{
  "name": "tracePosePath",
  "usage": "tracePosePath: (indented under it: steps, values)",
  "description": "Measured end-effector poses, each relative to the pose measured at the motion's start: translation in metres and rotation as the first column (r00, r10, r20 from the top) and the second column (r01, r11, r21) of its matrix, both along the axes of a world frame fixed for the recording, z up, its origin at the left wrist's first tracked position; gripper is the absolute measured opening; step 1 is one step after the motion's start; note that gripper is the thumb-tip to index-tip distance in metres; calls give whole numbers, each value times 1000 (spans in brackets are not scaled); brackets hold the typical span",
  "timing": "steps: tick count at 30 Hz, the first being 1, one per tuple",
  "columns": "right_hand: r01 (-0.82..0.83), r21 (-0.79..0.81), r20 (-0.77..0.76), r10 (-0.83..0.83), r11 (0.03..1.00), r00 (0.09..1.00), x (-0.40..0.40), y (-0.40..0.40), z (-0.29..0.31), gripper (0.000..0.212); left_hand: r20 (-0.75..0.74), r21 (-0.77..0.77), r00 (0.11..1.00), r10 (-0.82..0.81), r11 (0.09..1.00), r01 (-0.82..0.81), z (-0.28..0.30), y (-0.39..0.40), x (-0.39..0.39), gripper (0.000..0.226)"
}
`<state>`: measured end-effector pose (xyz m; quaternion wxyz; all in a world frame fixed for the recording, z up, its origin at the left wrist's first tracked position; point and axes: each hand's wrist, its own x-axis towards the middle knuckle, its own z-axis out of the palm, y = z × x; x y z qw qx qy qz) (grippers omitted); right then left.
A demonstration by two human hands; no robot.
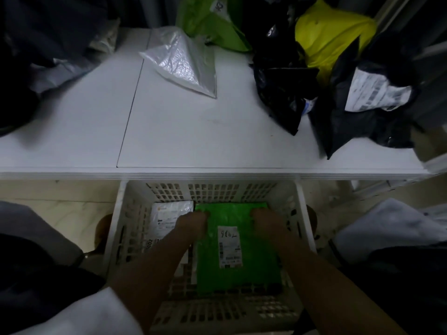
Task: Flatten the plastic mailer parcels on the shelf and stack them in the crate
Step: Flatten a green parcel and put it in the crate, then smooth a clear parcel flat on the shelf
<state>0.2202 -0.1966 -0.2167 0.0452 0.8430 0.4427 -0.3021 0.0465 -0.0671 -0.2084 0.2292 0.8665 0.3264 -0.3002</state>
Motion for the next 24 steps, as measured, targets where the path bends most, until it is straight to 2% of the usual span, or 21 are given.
tracePosePath:
  steps: [4, 8, 12, 17, 24]
  values:
    - [-89, 76, 56, 84, 993, 995, -9, 14, 49, 25, 119, 114, 993, 18, 993, -32, 36, 8, 4, 33]
    - [-167, 130, 127, 150, 977, 981, -21, 31, 94, 26, 173, 209, 985, 19, 976, -56, 86, 19, 7, 30]
    - [-225, 183, 194, 190, 957, 963, -37, 55, 141, 25, 293, 285, 955, 37, 950, -125, 133, 35, 2, 24]
    - [-206, 320, 288, 112, 925, 951, -55, 98, 194, 25, 425, 304, 898, 111, 917, -257, 186, 64, -4, 21]
    - [-118, 487, 248, -8, 865, 969, -44, 183, 222, 20, 535, 371, 832, 144, 845, -385, 223, 135, 1, 26]
